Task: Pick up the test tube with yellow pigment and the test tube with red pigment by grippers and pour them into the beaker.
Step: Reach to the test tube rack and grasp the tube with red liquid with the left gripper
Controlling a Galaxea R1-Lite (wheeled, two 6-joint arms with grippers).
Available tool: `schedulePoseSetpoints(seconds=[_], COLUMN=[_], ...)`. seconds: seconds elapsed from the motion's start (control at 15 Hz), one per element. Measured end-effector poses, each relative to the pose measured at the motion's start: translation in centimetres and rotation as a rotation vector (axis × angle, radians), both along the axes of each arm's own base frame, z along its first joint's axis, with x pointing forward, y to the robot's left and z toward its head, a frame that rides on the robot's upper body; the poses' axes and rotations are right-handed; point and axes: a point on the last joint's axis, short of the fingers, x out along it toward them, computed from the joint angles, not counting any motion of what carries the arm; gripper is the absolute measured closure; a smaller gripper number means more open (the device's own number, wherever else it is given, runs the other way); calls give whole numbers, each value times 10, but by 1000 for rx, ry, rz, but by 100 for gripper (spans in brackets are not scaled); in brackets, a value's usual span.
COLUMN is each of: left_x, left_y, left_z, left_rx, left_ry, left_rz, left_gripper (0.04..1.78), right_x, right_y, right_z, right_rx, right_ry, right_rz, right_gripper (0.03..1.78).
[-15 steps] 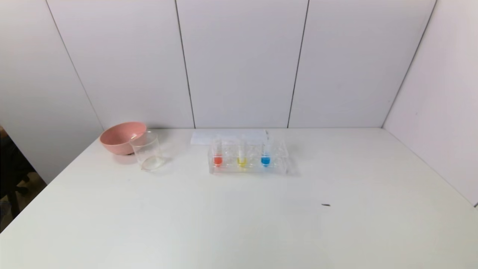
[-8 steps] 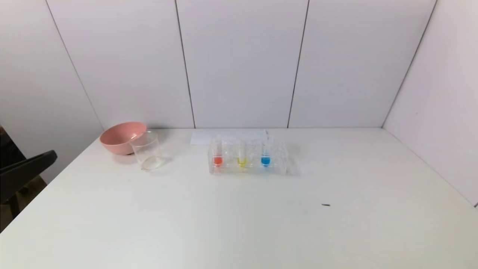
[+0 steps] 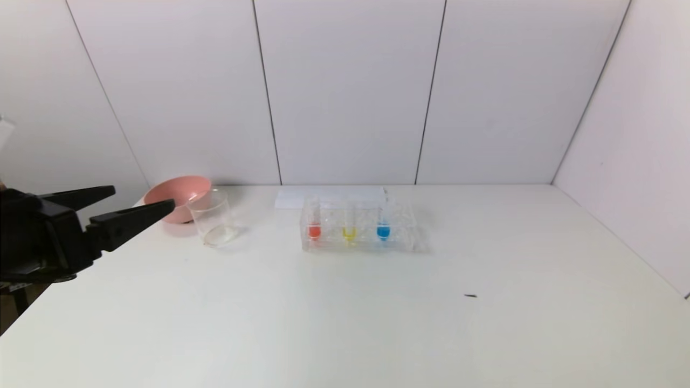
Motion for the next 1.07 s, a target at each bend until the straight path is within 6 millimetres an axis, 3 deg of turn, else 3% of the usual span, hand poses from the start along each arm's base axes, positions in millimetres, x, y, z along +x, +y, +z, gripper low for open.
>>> schedulePoseSetpoints(seconds=[0.67,1.07], left_x=[73,104], left_y=[-32,-65], left_z=[-40,-65], left_rx=[15,31], left_ry=[75,77], left_rz=[-59,-41], left_gripper=[6,6], right_x=[0,0], right_y=[0,0], right_z=[0,0], right_rx=[0,0], right_ry=[0,0], right_rz=[0,0], right_gripper=[11,11])
